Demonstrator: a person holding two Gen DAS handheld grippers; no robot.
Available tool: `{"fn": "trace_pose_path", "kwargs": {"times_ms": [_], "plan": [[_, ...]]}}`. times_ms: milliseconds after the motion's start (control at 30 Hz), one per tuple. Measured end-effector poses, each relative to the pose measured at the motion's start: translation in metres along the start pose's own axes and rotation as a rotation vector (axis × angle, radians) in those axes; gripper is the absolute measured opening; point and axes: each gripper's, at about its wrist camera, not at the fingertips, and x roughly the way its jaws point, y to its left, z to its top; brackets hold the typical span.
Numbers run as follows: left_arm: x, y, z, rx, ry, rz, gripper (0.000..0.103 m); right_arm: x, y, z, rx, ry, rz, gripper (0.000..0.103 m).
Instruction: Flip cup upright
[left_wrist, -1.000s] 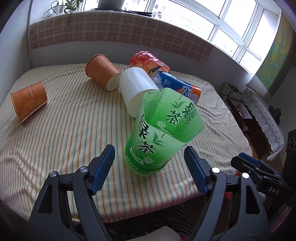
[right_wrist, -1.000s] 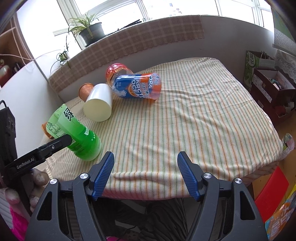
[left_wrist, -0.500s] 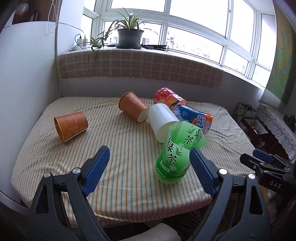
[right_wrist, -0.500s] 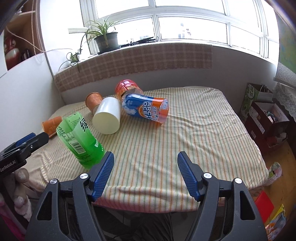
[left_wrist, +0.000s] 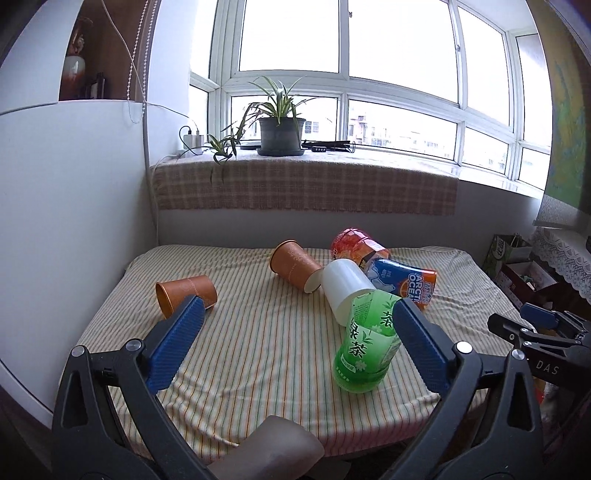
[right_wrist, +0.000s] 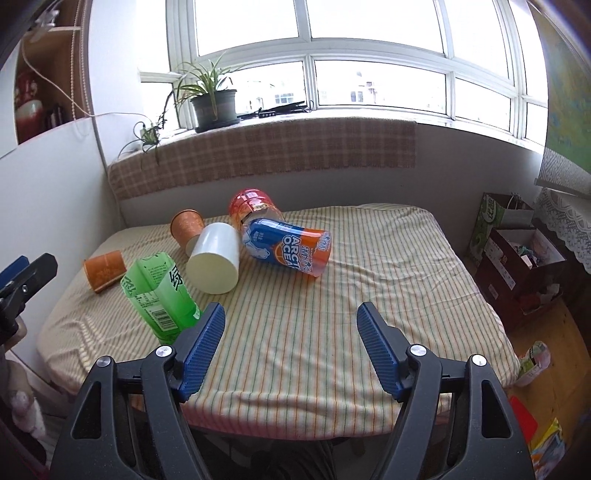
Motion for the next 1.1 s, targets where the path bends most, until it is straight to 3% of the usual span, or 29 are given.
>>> {"fn": "trace_pose_path", "kwargs": {"times_ms": [200,1100], "plan": [[-0.002,0.004,0.001,-0.021,-0.004,0.011,0.103,-0.001,0.000,0.002,0.005,-0.013,-0.009,0.078],[0.002,0.009,0.004,-0.042,0.001,0.020,0.103,0.012,0.002,0.004,0.019,0.019,-0.002,0.078]]}}
